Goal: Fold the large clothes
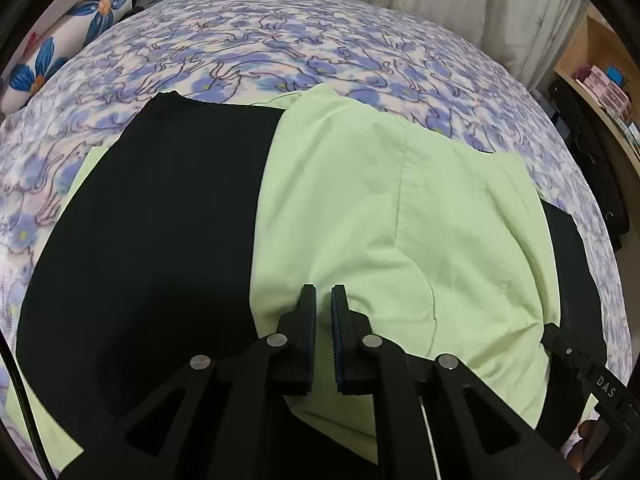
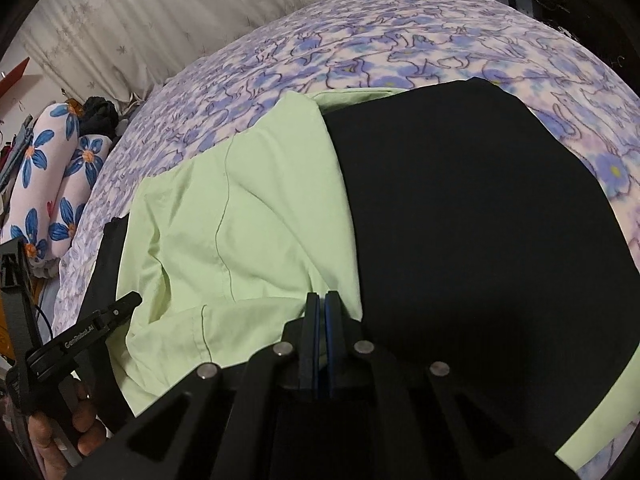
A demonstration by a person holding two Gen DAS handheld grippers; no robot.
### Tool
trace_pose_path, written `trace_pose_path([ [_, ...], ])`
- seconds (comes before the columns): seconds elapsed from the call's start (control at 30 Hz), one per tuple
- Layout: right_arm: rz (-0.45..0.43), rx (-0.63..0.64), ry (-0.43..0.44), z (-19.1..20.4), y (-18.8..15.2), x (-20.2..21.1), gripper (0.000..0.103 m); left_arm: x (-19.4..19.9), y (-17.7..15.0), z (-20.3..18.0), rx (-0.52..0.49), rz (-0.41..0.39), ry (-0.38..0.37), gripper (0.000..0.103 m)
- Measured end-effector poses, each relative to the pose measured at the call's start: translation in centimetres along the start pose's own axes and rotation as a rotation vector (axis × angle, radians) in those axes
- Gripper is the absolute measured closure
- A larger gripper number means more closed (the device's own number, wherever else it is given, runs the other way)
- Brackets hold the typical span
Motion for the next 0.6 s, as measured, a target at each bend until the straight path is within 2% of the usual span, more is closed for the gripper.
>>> trace_pose_path([
  [0.1, -0.003, -0.01, -0.004, 0.1, -0.1, 0.7, 0.1, 0.9, -0.3, -0.1, 0.004, 0.003, -0.005, 0.093],
  [0.17, -0.007, -0.013, -0.002, 0.3, -0.3, 1.2, 0.1, 1.9, -0.5, 0.0, 0.01, -0.003, -0.007, 0.086],
  [0.23, -0.009, -0.002, -0.007, 0.7, -0.7, 1.9, 0.1, 2.9, -1.0, 0.2, 0.014, -0.009, -0.005, 0.069],
  [0.27, -0.016, 0.002, -0.011, 0.9, -0.9, 2.4, 0.1, 3.5, -1.2, 0.2, 0.016, -0.015, -0.009, 0.065],
  [0.33, -0.024, 0.016, -0.018, 1.3, -1.4, 3.3, 0.1, 4.8, -1.7, 0.4, 0.014, -0.032, -0.003, 0.047],
  [0.6, -0.051, 0.072, -0.028, 2.9, -3.6, 6.7, 0.1, 9.4, -4.0, 1.6, -0.016, -0.08, -0.018, 0.046],
])
Point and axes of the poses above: each gripper's, at about its wrist camera, not at the fingertips, and x roughly against the way its jaws point, z to its left, y to its top, the point moved 3 cm from there along -x, roughly the way its jaws point, and after that the axes turned 4 degrees about x, right-handed, at the moved point
